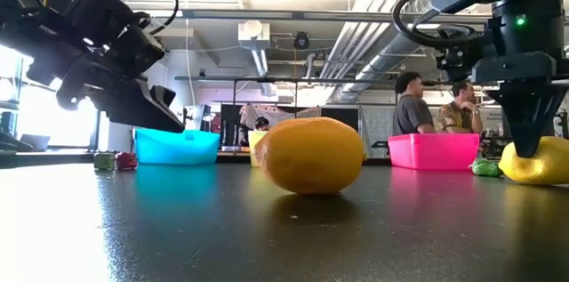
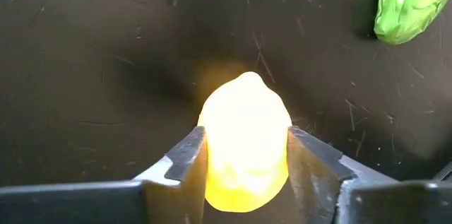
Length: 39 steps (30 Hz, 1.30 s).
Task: Sort produce into baskets
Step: Put the yellow lemon into the yellow bin
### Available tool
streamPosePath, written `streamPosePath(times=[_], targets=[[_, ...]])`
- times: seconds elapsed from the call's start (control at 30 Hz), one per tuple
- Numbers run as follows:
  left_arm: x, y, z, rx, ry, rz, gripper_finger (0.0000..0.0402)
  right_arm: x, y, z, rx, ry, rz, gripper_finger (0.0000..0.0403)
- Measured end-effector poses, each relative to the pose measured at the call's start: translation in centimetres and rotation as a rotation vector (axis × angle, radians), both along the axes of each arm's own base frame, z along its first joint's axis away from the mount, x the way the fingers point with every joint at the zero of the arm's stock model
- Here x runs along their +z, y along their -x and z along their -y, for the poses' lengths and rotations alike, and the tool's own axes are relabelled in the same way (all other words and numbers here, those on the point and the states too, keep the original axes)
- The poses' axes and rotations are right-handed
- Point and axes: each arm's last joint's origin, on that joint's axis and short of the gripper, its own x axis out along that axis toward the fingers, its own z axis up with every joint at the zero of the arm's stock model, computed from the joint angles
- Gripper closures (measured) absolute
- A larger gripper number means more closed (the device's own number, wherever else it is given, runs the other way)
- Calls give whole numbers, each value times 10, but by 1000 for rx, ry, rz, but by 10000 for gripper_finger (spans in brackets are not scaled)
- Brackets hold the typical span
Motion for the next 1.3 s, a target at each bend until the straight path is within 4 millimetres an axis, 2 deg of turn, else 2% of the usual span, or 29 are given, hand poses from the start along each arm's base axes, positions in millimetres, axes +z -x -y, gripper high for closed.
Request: streamPosePath(times=[0.17,0.4,0.6,0.7,0.9,1.17,1.3], targets=[[0,0,0,6,11,1,392,7,-6,-2,51,-12,22,280],[0,0,0,8,15,0,392,29,-22,-4,111,32,118,284],[0,0,0,10,20,0,392,53,-45,14,165,158,255,284],[1,0,0,16,28,5,392,59,-62,34,211,223,352,285],[4,-2,-1,36,34,38,392,63,-96,89,324,353,512,285],[5,-3,-1,34,24,58,392,71,-134,171,473,528,460,285],[5,-2,-1,34,24,54,392,73,-155,209,607,534,431,286]])
